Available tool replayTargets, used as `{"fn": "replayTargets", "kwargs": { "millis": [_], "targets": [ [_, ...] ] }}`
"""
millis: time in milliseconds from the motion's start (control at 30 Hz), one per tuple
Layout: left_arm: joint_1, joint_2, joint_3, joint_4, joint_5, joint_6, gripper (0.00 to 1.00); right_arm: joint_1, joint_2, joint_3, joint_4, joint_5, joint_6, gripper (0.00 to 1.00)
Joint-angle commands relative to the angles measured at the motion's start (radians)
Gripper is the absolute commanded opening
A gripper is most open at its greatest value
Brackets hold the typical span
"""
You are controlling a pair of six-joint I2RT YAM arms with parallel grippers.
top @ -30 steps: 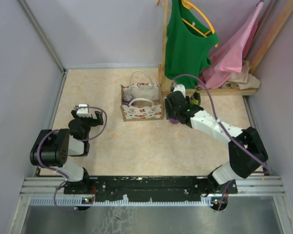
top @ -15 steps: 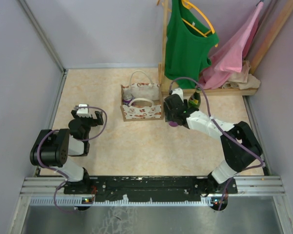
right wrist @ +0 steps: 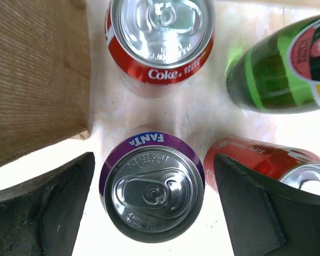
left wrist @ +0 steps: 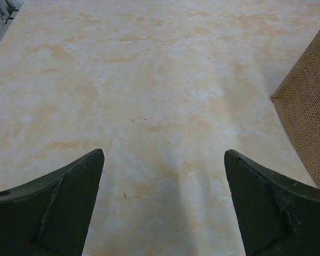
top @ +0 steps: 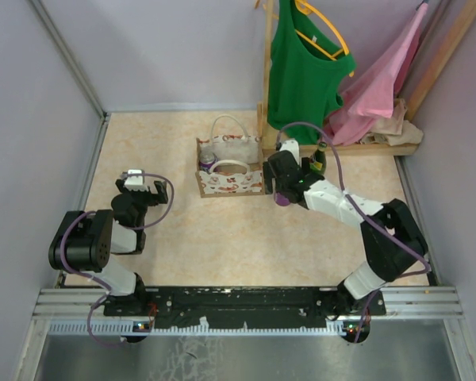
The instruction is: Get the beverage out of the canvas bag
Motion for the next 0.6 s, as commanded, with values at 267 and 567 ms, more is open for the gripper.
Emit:
{"fn": "replayTargets", "kwargs": {
  "millis": [267,567],
  "targets": [
    [-0.002,0.008,0.011,0.013,-0.002,0.008,1.00,0.000,-0.166,0.299,0.064,0.101,-0.116,0.90],
    [-0.003,0.008,0.011,0.013,-0.002,0.008,1.00,0.063,0.055,0.600,0.033,0.036,-0.198,0.75]
  ]
}}
